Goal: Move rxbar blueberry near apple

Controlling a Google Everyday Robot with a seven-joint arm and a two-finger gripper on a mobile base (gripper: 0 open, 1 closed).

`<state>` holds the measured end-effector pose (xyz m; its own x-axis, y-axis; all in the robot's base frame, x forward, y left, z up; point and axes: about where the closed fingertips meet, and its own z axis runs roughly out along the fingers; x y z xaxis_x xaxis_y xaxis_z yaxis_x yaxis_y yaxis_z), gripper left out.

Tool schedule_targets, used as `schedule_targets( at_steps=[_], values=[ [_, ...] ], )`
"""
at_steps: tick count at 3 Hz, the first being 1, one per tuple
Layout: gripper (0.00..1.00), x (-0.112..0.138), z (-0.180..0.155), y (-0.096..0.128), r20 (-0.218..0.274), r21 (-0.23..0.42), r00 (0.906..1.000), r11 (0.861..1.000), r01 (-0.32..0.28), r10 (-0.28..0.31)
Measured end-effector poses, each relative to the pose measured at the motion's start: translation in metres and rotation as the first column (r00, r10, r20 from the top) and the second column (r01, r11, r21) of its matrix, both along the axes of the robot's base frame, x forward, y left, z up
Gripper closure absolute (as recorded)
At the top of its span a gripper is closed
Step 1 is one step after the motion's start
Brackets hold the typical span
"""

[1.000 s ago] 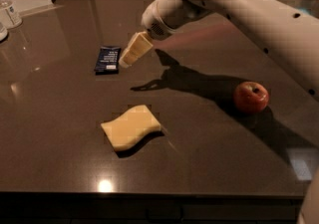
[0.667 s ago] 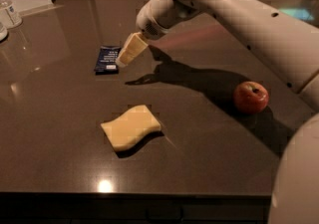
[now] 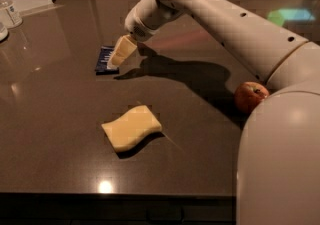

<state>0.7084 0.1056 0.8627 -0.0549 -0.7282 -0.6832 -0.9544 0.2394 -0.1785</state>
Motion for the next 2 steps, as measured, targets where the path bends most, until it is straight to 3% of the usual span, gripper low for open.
schedule_targets(
  at_steps=[2],
  values=[
    [0.00, -0.001, -0.027, 0.025, -0.063, -0.014, 0.9969, 0.999, -0.047, 0.046]
  ],
)
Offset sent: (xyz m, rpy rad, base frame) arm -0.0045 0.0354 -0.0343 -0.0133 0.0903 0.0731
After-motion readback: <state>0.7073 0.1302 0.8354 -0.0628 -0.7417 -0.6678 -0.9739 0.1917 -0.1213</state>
